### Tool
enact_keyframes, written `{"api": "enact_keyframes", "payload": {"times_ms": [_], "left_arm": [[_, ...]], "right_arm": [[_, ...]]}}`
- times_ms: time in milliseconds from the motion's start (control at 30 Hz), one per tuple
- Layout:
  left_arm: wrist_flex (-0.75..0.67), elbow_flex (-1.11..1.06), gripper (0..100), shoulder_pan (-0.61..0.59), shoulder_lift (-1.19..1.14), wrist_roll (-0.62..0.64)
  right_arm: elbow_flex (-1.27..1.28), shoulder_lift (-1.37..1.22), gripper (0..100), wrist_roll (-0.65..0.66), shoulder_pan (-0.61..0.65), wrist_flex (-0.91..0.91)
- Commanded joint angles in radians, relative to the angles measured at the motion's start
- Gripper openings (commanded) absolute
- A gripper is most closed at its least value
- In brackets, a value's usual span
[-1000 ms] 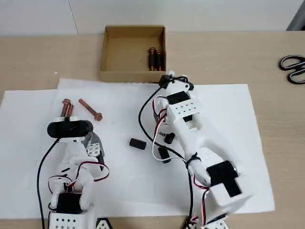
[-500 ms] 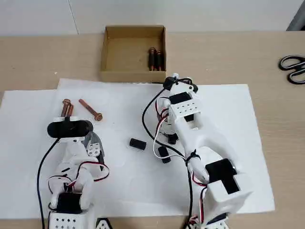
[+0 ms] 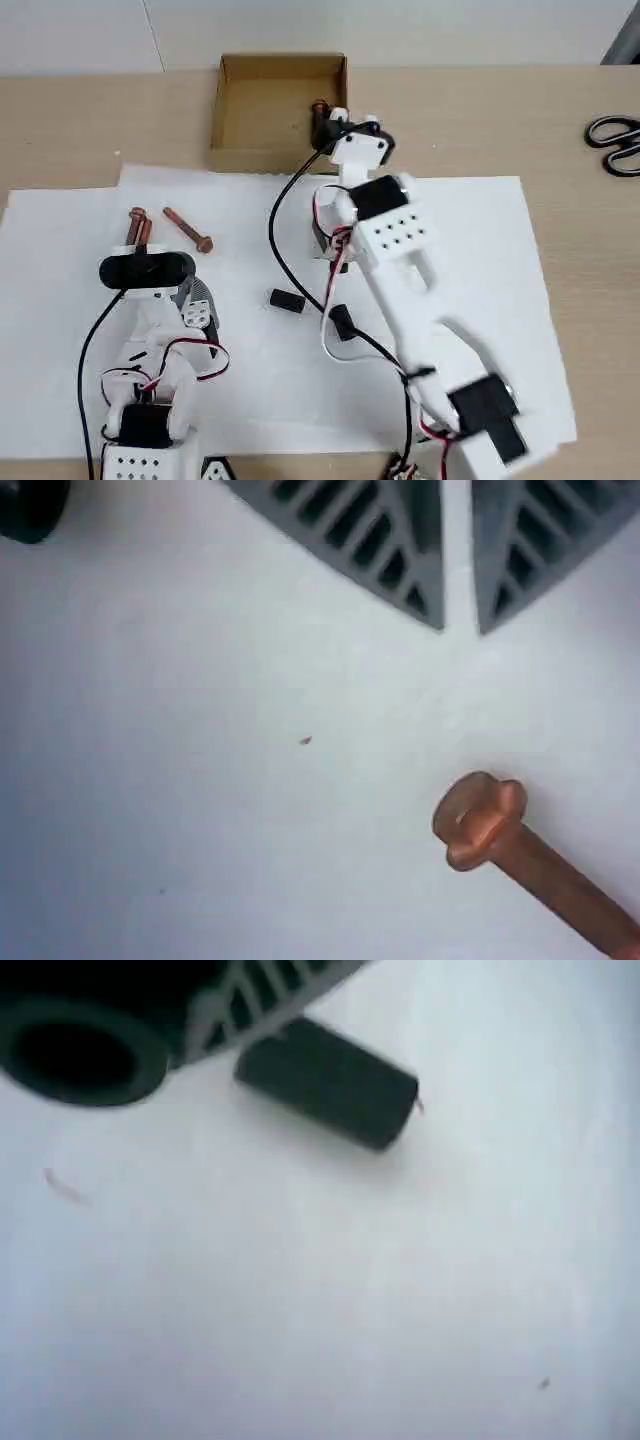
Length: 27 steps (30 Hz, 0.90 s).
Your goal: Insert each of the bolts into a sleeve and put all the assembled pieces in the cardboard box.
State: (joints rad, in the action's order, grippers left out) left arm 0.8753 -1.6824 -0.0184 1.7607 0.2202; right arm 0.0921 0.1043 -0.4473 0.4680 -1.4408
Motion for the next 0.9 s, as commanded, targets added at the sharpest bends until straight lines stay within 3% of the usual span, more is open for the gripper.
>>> {"api": "enact_keyframes", "payload": {"times_ms": [0, 267, 400, 733, 867], "left_arm": [[-0.009, 0.028, 1, -0.005, 0.006, -0.002], [0.238, 0.386, 1, 0.052, -0.066, -0.026], [0.322, 0.573, 1, 0.037, -0.27, -0.026], [0.345, 1.041, 1, -0.133, -0.855, -0.032], [0.408, 1.162, 1, -0.176, -1.036, -0.16]], "right_arm": [[-0.051, 0.124, 0.2, 0.017, -0.033, -0.091], [-0.048, 0.243, 0.2, 0.012, -0.16, -0.252], [0.011, 0.288, 0.2, 0.012, -0.182, -0.254], [0.275, 0.475, 0.2, 0.011, -0.182, -0.15], [0.362, 0.564, 0.2, 0.014, -0.182, -0.127]]}}
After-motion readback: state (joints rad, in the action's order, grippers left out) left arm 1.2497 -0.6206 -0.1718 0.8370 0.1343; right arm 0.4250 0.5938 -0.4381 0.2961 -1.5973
